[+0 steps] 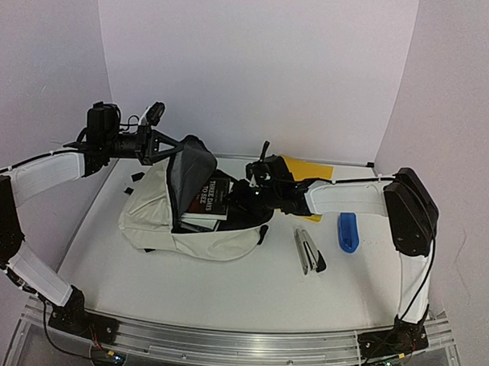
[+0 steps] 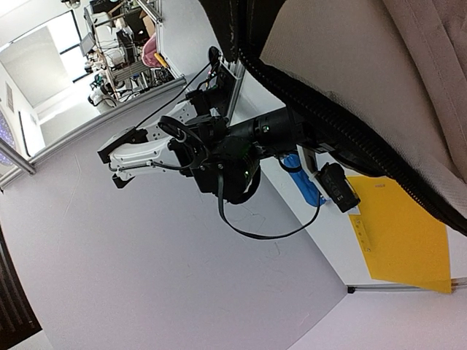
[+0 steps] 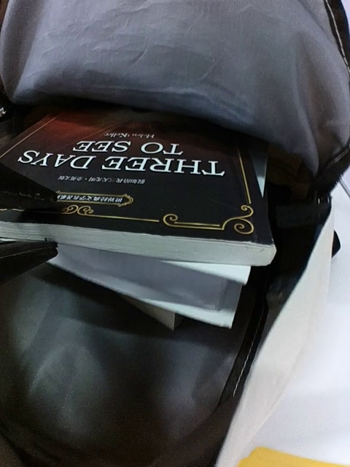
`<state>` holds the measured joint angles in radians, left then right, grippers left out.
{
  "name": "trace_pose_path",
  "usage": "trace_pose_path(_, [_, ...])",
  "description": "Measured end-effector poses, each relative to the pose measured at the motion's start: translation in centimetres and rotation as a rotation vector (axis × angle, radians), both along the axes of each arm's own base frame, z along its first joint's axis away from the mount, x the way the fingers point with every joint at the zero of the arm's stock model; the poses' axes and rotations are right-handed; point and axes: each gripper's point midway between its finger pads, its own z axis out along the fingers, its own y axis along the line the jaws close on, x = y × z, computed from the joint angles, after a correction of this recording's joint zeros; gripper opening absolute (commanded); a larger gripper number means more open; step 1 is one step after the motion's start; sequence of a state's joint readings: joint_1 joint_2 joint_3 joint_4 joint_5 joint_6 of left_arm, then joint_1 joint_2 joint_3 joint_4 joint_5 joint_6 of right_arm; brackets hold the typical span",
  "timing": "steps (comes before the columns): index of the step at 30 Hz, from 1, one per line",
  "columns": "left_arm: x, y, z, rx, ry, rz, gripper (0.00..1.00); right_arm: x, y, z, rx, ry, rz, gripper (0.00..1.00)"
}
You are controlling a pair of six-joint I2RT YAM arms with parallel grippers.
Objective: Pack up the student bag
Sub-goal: Place the book in the student bag.
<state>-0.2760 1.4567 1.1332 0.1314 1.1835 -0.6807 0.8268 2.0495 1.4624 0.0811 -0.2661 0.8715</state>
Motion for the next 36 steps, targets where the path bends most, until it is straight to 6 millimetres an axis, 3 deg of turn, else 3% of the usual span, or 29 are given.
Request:
trace_pose_path(14, [0.2, -0.1, -0.4, 0.003, 0.01, 0.0, 0.0, -0.2, 3.4, 0.1, 0.036, -0.021, 0.046, 0.1])
trace_pose_path(23, [1.6, 0.3, -1.6, 0.063, 0.009, 0.095, 0.0, 0.0, 3.3, 0.5, 0.018, -0.067, 0.044, 0.39])
trace_pose_path(29, [3.2, 2.3, -4.2, 0.201, 0.057, 0.288, 0.0, -0.1, 0.7, 3.9, -0.039, -0.171, -0.004, 0.53])
trace_pose_path(33, [4.7, 5.5, -7.0, 0.34, 0.134, 0.481, 0.0, -0.8, -2.6, 9.4, -0.039, -0.276, -0.062, 0.59])
trace_pose_path(36, [5.0, 7.2, -9.3, 0.411, 0.191, 0.561, 0.04, -1.1, -5.0, 11.5, -0.029, -0.307, -0.096, 0.61])
